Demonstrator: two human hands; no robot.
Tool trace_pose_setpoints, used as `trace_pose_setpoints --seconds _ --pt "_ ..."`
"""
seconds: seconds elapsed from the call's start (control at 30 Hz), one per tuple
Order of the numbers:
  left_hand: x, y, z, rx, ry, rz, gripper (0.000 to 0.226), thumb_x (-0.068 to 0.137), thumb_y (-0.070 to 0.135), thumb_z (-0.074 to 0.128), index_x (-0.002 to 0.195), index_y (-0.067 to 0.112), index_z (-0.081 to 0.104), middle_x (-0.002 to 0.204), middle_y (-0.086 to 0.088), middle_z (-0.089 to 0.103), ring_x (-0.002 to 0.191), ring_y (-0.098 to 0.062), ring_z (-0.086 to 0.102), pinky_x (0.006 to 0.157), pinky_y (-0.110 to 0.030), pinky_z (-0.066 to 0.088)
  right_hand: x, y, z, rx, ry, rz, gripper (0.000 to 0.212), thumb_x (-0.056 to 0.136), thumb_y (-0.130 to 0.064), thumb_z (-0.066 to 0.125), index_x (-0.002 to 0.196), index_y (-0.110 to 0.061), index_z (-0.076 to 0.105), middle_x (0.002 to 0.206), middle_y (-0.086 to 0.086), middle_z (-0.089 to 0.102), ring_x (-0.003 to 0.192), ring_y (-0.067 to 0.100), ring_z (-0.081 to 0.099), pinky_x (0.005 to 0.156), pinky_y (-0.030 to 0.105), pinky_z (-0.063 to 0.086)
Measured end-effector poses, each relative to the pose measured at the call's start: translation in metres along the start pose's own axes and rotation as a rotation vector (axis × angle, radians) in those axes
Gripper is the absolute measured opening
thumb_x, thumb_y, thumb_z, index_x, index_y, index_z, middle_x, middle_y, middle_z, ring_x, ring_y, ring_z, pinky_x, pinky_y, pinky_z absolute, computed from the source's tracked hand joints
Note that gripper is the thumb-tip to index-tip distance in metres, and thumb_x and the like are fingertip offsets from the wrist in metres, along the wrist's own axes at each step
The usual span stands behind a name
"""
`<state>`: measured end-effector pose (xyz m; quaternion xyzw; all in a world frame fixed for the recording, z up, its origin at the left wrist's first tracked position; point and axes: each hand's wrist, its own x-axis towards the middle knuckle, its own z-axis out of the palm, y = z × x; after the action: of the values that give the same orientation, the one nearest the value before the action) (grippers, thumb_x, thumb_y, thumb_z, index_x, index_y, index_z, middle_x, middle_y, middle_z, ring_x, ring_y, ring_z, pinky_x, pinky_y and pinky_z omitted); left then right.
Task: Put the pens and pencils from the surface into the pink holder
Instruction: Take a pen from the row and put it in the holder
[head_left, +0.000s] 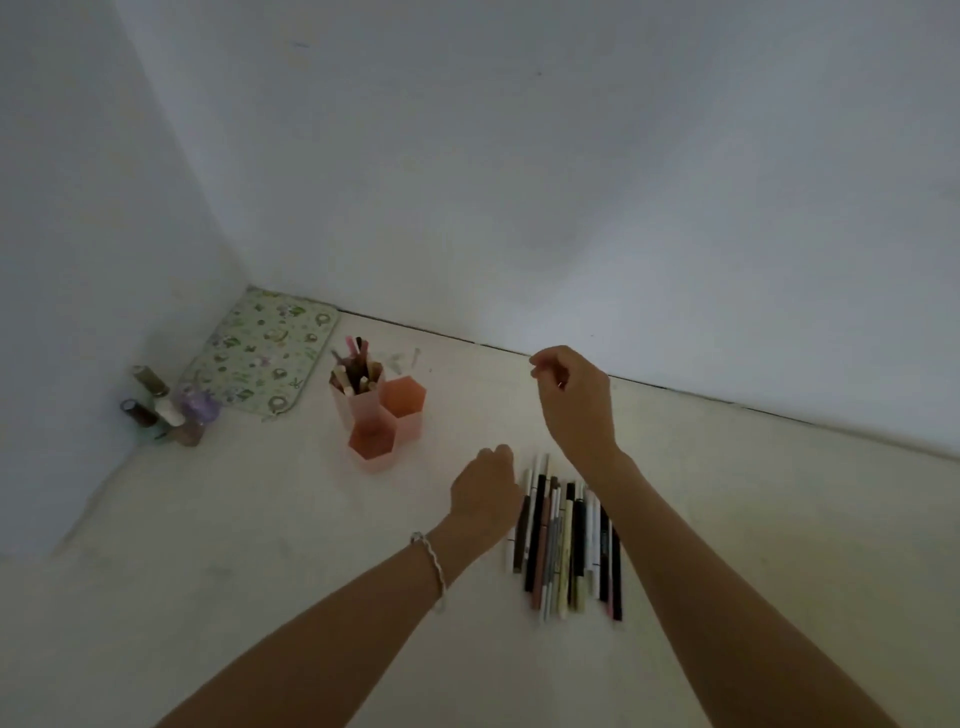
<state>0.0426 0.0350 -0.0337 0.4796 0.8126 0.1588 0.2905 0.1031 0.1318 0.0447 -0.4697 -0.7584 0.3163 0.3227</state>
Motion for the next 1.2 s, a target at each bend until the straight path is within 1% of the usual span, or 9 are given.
trace_pose_setpoints --seconds 0.27,0.37,0.43,0.53,0.6,0.67,0.83,0.93,1.2 --pt "0.005 0.006 0.038 0.104 0.008 -0.065 0.037 0.091 0.011 0.054 0.124 0.013 0.037 0.109 -0.010 0.057 0.093 -0.026 0.062 0.080 -0.035 0.055 -0.021 0.045 -0.025 -0.056 -0.112 0.116 0.023 0.089 -0.003 0.050 0.090 -0.017 0.068 0.075 0.001 0.069 0.053 0.015 0.051 0.055 0.030 0.048" --pt "0.009 0.000 0.033 0.005 0.045 -0.072 0.038 0.085 0.014 0.058 0.119 0.016 0.040 0.098 -0.007 0.058 0.084 -0.025 0.063 0.075 -0.038 0.057 -0.023 0.053 -0.022 -0.143 -0.236 0.144 0.023 0.090 -0.006 0.048 0.093 -0.017 0.068 0.078 -0.003 0.068 0.055 0.013 0.053 0.055 0.023 0.045" --pt "0.015 -0.005 0.018 -0.115 0.126 -0.103 0.047 0.080 0.015 0.062 0.123 0.021 0.042 0.094 -0.005 0.058 0.080 -0.022 0.062 0.072 -0.037 0.057 -0.023 0.062 -0.015 -0.296 -0.328 0.127 0.024 0.090 -0.008 0.047 0.095 -0.014 0.070 0.082 -0.003 0.068 0.065 0.011 0.058 0.062 0.022 0.046" --pt "0.022 -0.013 -0.011 -0.256 0.263 -0.102 0.056 0.079 0.014 0.063 0.130 0.027 0.044 0.094 -0.002 0.058 0.077 -0.019 0.062 0.070 -0.038 0.057 -0.029 0.080 0.003 -0.618 -0.545 0.083 0.024 0.091 -0.014 0.047 0.097 -0.008 0.070 0.097 0.004 0.068 0.101 0.023 0.058 0.084 0.030 0.049" --pt "0.021 -0.014 -0.025 -0.337 0.305 -0.060 0.055 0.080 0.011 0.063 0.130 0.028 0.046 0.092 -0.001 0.057 0.074 -0.018 0.062 0.067 -0.041 0.058 -0.037 0.087 0.016 -0.761 -0.628 0.070 0.018 0.093 -0.017 0.048 0.087 -0.007 0.062 0.092 0.005 0.060 0.104 0.026 0.054 0.084 0.031 0.045" --pt "0.017 -0.014 -0.032 -0.364 0.330 -0.032 0.054 0.082 0.009 0.063 0.130 0.027 0.047 0.090 0.001 0.056 0.072 -0.015 0.062 0.063 -0.039 0.059 -0.042 0.090 0.024 -0.828 -0.608 0.036 0.021 0.096 -0.022 0.047 0.086 -0.011 0.061 0.091 0.007 0.060 0.101 0.025 0.054 0.082 0.032 0.043" --pt "0.008 -0.017 -0.030 -0.371 0.331 -0.007 0.054 0.085 0.009 0.063 0.133 0.027 0.046 0.090 0.003 0.056 0.074 -0.009 0.059 0.066 -0.028 0.058 -0.044 0.087 0.044 -0.811 -0.517 -0.013 0.023 0.094 -0.030 0.052 0.094 -0.011 0.065 0.098 0.006 0.063 0.099 0.024 0.054 0.084 0.032 0.042" --pt "0.004 -0.019 -0.026 -0.408 0.333 -0.013 0.055 0.085 0.008 0.063 0.134 0.028 0.047 0.091 0.004 0.056 0.076 -0.009 0.059 0.070 -0.029 0.058 -0.046 0.081 0.051 -0.782 -0.531 0.036 0.022 0.094 -0.033 0.055 0.096 -0.011 0.059 0.098 0.007 0.065 0.098 0.024 0.055 0.080 0.031 0.041" --pt "0.000 -0.021 -0.026 -0.466 0.371 -0.008 0.054 0.086 0.007 0.063 0.132 0.030 0.048 0.094 0.004 0.058 0.081 -0.008 0.060 0.073 -0.029 0.059 -0.052 0.078 0.064 -0.447 -0.482 0.282 0.032 0.090 -0.026 0.065 0.101 -0.012 0.037 0.076 0.000 0.048 0.070 0.019 0.051 0.056 0.029 0.040"
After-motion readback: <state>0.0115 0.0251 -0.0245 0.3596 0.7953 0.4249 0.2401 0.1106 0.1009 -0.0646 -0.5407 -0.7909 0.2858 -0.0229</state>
